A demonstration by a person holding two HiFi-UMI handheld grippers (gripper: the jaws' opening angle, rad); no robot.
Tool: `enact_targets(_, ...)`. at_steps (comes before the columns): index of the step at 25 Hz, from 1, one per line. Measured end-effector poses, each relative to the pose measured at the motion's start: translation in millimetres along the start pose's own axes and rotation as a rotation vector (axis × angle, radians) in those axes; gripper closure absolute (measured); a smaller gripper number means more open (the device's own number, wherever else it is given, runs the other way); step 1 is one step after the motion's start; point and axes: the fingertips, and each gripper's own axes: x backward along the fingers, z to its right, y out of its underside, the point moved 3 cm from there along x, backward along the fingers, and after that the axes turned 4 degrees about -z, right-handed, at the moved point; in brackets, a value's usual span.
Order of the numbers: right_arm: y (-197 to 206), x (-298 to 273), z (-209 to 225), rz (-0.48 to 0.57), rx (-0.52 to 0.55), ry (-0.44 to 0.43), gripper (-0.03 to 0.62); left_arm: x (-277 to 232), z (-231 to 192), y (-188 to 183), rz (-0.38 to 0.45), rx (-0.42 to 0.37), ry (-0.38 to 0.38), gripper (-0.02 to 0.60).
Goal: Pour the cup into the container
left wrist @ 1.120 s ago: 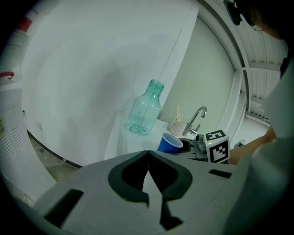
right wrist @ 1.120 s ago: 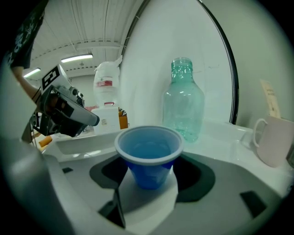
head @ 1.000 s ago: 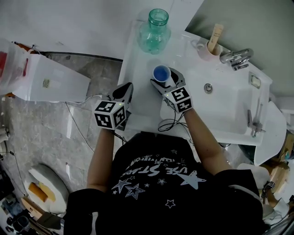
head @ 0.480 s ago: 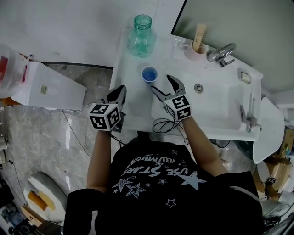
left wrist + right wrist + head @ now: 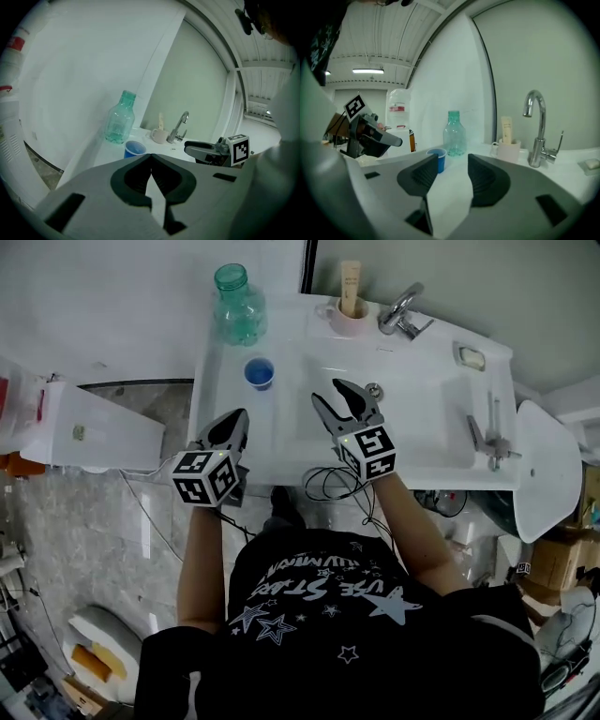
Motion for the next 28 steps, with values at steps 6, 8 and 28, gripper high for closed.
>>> enact_targets(6, -10, 60, 16, 0.07, -0.02, 0.05, 0.461, -1, 49, 4, 0.007, -0.035, 0.032, 0.571)
enact_targets(8, -12, 80, 22, 0.087, -0.025, 0.075, 0.504, 0, 66, 8, 0.008, -0.047, 0.044, 0.571)
enact_targets(28, 35, 261, 59, 0.1, -0.042, 0.317, 0.588, 19, 207, 65, 0.027, -0.105, 0.135, 0.571)
